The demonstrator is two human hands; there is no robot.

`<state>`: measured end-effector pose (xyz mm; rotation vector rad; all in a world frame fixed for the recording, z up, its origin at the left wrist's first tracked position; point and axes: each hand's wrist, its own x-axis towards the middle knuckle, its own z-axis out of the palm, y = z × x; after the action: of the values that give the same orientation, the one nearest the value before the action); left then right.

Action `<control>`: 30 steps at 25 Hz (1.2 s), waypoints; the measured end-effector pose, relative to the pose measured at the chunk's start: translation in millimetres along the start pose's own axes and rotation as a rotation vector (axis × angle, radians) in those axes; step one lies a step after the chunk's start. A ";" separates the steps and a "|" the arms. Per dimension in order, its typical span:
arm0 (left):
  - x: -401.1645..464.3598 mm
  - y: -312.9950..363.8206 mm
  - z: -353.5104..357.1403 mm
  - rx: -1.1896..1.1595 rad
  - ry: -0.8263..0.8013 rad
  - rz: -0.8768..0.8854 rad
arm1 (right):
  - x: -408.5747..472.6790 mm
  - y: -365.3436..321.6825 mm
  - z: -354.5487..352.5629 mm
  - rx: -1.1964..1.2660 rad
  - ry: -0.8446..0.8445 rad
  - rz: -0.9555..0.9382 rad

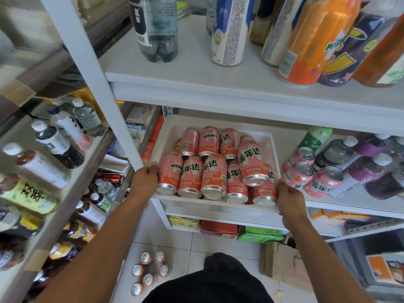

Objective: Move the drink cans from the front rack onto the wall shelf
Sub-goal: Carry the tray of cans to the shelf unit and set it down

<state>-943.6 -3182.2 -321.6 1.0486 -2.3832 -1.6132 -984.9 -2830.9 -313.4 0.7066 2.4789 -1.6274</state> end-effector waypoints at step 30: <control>26.5 21.9 15.9 0.054 0.093 0.044 | 31.2 -12.8 15.7 -0.042 0.075 -0.052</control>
<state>-981.3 -3180.2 -318.0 1.0479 -2.3847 -1.4599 -1020.8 -2838.9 -319.4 0.7165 2.5972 -1.5886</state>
